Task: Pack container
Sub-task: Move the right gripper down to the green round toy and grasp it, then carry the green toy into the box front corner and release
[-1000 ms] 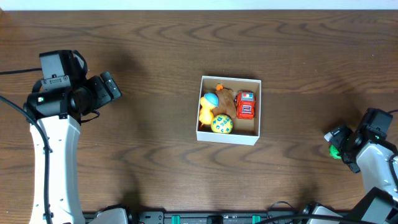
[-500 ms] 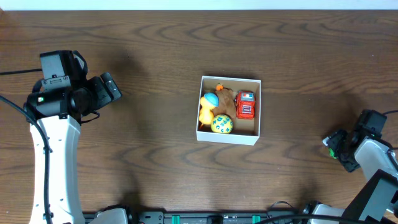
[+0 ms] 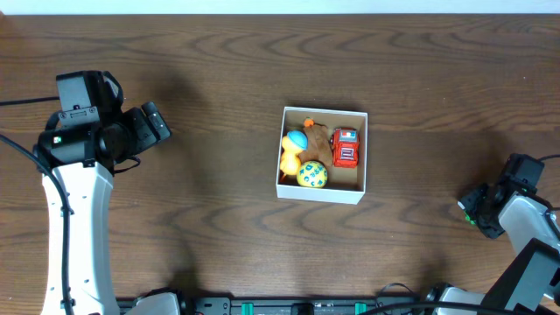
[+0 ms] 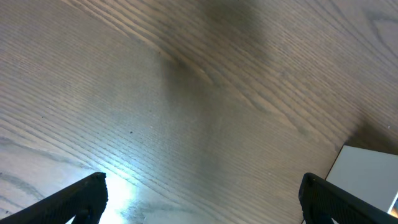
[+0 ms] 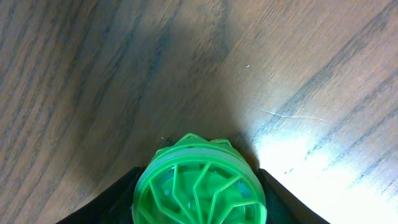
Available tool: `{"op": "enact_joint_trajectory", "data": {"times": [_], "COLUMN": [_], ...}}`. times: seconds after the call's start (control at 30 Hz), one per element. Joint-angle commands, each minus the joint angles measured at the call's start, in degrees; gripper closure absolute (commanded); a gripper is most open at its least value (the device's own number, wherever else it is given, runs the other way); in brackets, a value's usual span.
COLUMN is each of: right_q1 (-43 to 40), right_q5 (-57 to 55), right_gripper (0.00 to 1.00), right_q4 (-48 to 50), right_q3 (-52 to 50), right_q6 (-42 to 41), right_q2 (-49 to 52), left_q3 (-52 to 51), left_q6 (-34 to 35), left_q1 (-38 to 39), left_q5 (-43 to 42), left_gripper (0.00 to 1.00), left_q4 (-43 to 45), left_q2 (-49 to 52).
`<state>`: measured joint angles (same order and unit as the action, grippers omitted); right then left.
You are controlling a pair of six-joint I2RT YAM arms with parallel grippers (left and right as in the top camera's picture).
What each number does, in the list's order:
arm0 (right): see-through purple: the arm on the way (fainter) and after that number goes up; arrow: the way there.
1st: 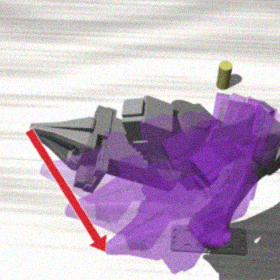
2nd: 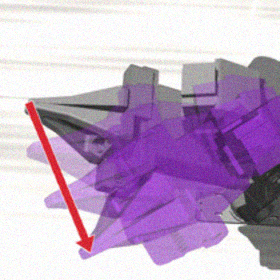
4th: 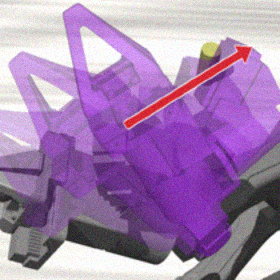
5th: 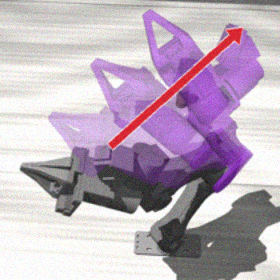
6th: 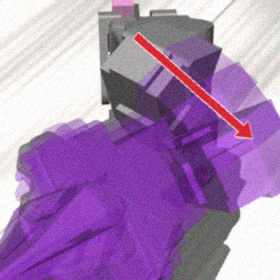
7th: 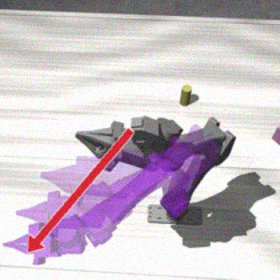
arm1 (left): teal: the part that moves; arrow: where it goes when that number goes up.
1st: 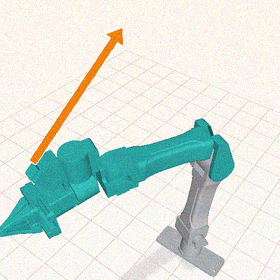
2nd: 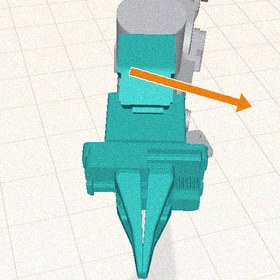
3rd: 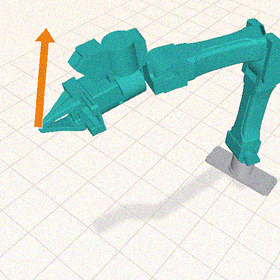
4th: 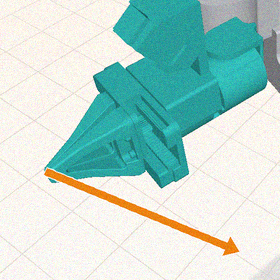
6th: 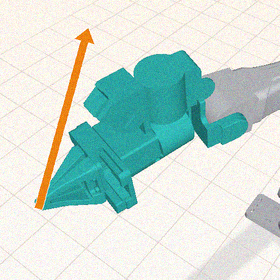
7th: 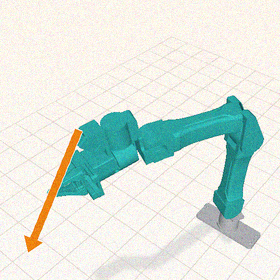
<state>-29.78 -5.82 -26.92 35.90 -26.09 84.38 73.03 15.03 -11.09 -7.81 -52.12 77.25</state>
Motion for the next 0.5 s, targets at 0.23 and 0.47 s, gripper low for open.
{"op": "enact_joint_trajectory", "data": {"times": [0.23, 0.47], "right_q1": [2.43, 15.61], "right_q5": [7.82, 13.62], "right_gripper": [0.85, 0.99], "right_q4": [-7.48, -16.63], "right_q3": [8.39, 24.65], "right_q6": [0.28, 10.47], "right_q2": [-3.52, -9.22], "left_q3": [-0.50, -0.50], "left_q6": [0.28, 0.26], "left_q1": [-0.20, -0.20], "left_q5": [-0.59, -0.57], "left_gripper": [0.02, 0.02], "left_q4": [-0.13, -0.13], "left_q2": [0.35, 0.35]}}
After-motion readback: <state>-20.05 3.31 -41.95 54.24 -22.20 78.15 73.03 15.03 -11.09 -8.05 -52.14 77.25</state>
